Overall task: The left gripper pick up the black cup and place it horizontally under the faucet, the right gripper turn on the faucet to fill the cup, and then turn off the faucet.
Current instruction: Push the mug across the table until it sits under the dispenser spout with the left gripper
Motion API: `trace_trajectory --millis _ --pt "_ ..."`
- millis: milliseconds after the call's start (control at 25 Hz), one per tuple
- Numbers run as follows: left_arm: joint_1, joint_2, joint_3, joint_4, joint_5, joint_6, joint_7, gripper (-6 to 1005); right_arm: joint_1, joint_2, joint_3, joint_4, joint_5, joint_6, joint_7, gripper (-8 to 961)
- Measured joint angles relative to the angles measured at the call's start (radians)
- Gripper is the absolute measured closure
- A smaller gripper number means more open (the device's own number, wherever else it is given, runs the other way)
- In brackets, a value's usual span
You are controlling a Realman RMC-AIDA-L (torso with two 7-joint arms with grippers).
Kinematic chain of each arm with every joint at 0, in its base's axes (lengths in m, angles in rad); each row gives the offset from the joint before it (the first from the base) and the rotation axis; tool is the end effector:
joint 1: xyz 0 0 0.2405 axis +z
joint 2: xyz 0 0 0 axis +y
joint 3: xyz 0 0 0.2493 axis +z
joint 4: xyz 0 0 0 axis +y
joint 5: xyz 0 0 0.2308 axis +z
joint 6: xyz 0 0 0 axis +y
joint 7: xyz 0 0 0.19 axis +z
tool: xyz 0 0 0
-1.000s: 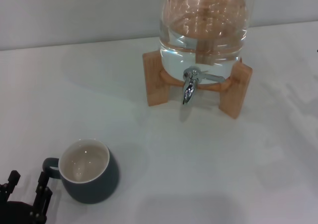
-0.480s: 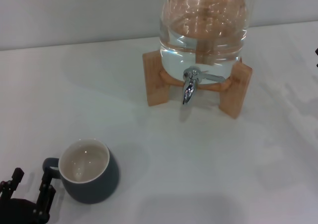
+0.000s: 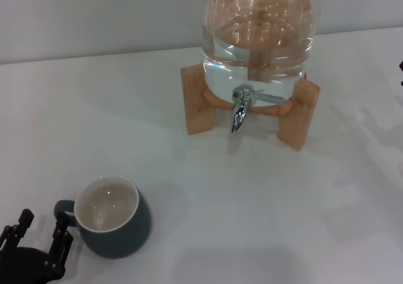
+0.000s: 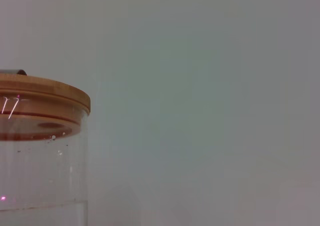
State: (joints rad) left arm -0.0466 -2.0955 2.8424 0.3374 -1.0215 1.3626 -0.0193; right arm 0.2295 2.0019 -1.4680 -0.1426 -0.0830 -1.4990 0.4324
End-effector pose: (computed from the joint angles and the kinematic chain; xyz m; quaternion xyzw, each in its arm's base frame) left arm -0.3354 0.2207 -0.1052 -0.7477 -0.2619 -0.2956 0.5338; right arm 0.3632 0.3130 0.0529 -0.6629 0.1922 0.3889 0.6102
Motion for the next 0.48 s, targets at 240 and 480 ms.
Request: trace_trajectory --millis 240,480 --pt "-0.004 0.000 0.000 0.000 0.000 -0.001 0.000 400 -0.001 0.000 0.000 0.000 0.000 0.000 -0.002 83" --pt "-0.006 0.002 0.000 -0.001 0.000 -0.002 -0.001 400 -0.001 0.000 0.000 0.000 0.000 0.000 -0.002 83"
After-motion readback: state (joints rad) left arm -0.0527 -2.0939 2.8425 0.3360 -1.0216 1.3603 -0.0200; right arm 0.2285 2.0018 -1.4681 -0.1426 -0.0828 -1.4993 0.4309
